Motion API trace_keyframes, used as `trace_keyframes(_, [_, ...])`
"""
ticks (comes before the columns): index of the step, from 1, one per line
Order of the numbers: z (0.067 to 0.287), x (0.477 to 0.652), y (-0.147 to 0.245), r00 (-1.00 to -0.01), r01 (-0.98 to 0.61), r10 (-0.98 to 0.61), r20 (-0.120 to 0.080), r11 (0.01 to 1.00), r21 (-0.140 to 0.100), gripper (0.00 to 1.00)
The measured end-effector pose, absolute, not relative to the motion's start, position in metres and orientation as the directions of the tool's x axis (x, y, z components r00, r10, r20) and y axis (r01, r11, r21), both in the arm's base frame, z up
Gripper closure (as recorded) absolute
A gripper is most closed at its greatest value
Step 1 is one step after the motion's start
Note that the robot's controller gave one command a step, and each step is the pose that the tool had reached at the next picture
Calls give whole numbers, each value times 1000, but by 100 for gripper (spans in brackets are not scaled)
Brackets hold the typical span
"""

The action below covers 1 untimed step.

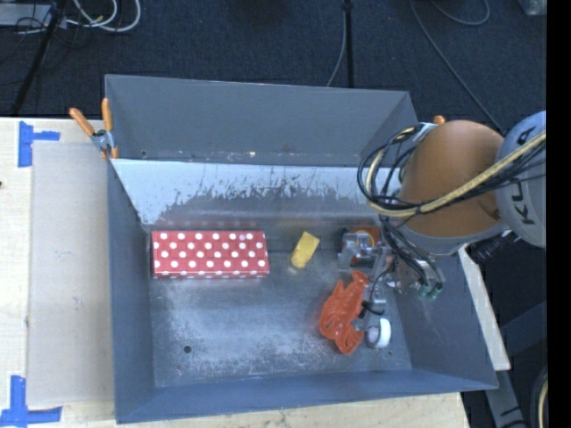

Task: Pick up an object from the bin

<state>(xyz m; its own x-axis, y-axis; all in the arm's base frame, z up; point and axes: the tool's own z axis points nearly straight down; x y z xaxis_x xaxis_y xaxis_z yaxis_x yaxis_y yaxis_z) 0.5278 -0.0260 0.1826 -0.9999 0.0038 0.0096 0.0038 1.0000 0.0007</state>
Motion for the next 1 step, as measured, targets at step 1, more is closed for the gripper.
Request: trace_keyframes(1, [187, 530, -26, -1000, 3, 3, 2, 1000, 0, 0])
